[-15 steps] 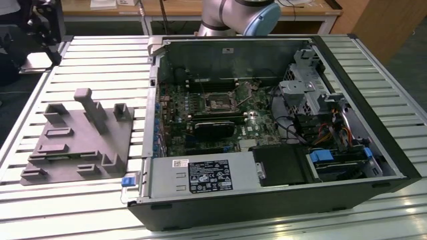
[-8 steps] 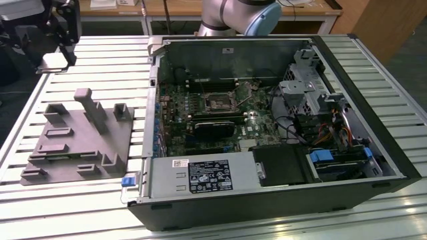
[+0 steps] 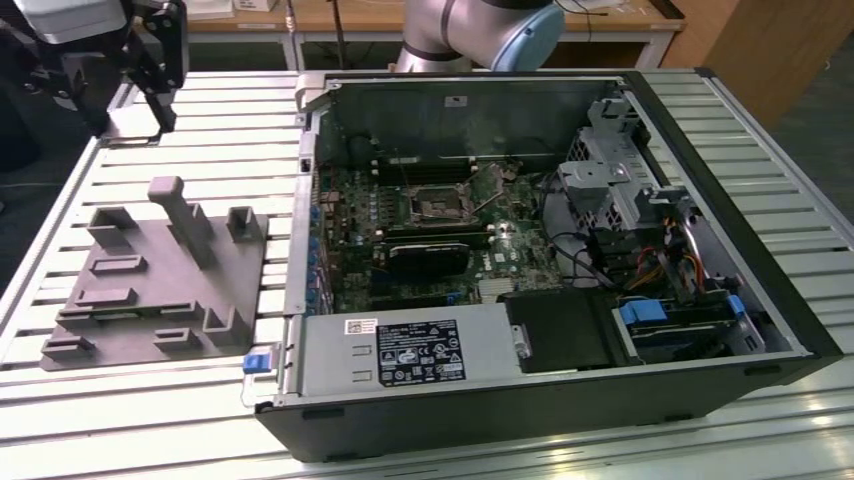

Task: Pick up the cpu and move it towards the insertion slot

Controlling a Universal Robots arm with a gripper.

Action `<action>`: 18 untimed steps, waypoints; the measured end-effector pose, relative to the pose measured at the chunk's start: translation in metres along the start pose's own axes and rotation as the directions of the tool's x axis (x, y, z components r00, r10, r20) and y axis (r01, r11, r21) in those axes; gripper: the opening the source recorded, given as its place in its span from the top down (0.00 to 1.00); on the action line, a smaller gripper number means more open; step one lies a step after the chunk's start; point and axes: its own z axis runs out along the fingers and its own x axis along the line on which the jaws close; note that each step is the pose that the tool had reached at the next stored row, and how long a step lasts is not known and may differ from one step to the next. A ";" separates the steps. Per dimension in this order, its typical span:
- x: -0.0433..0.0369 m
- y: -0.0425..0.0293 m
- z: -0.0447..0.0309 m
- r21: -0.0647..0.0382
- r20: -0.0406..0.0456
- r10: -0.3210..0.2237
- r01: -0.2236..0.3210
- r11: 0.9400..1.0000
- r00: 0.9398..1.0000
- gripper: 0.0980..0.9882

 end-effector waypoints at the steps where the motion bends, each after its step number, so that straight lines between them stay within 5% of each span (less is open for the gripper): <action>1: -0.0025 -0.0001 0.0002 0.000 0.000 0.000 0.000 1.000 1.000 0.50; 18: -0.0388 -0.0017 0.0029 0.000 0.000 0.000 0.000 1.000 1.000 0.50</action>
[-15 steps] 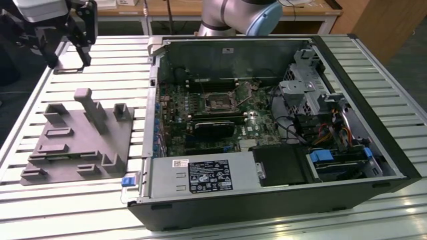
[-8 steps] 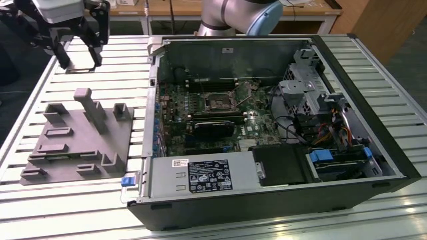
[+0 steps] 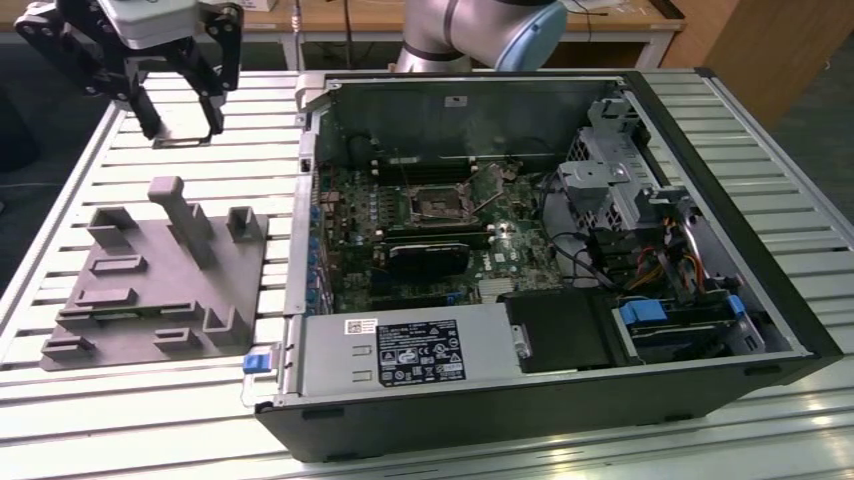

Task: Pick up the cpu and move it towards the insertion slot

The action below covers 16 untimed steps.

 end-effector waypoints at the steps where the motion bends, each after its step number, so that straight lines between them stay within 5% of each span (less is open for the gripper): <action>1: -0.0018 -0.0001 0.0002 0.000 0.000 0.000 0.000 1.000 1.000 0.50; 16: -0.0374 -0.0009 0.0025 0.000 0.000 0.000 0.000 1.000 1.000 0.50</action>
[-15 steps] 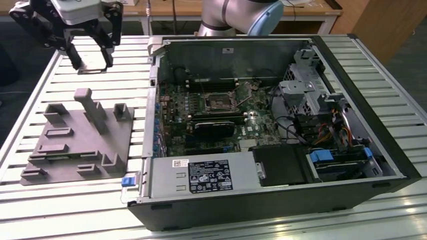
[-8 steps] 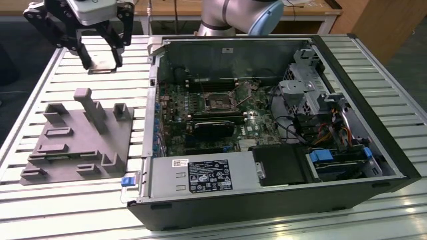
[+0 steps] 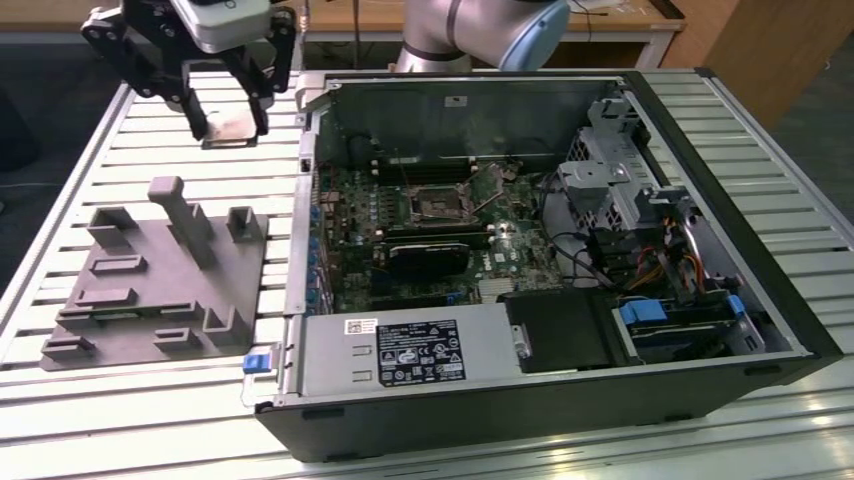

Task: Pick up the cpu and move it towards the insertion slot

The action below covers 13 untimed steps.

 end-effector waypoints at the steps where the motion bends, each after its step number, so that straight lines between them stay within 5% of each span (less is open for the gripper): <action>1: -0.0024 -0.0001 0.0001 0.000 0.000 0.000 0.000 1.000 1.000 0.50; 13: -0.0269 -0.0002 0.0017 0.000 0.000 0.000 0.000 1.000 1.000 0.50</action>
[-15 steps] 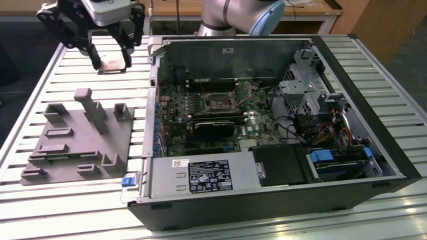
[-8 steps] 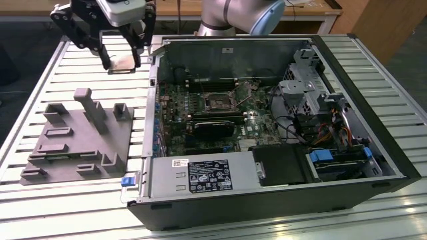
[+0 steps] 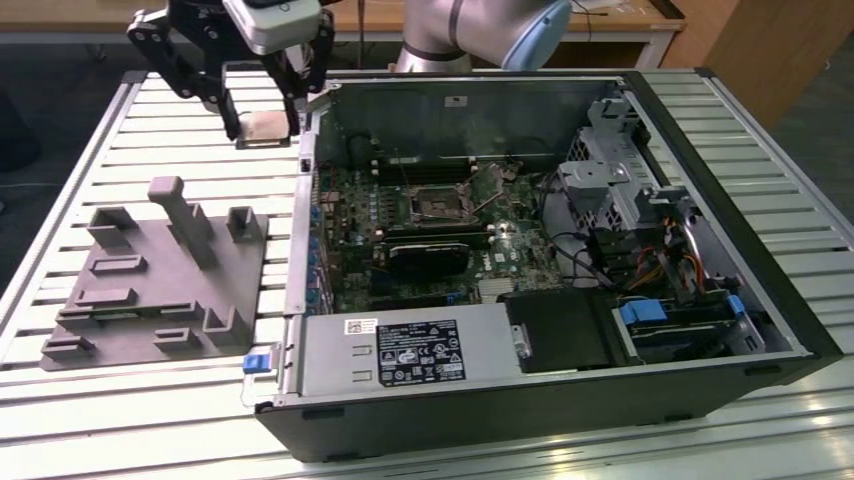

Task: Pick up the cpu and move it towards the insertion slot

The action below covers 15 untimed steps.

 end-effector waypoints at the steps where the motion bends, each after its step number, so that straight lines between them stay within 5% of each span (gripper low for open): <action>1: -0.0015 0.0000 0.0001 0.000 0.000 0.000 0.000 1.000 1.000 0.50; 15: -0.0218 0.0007 0.0022 0.000 0.000 0.000 0.000 1.000 1.000 0.50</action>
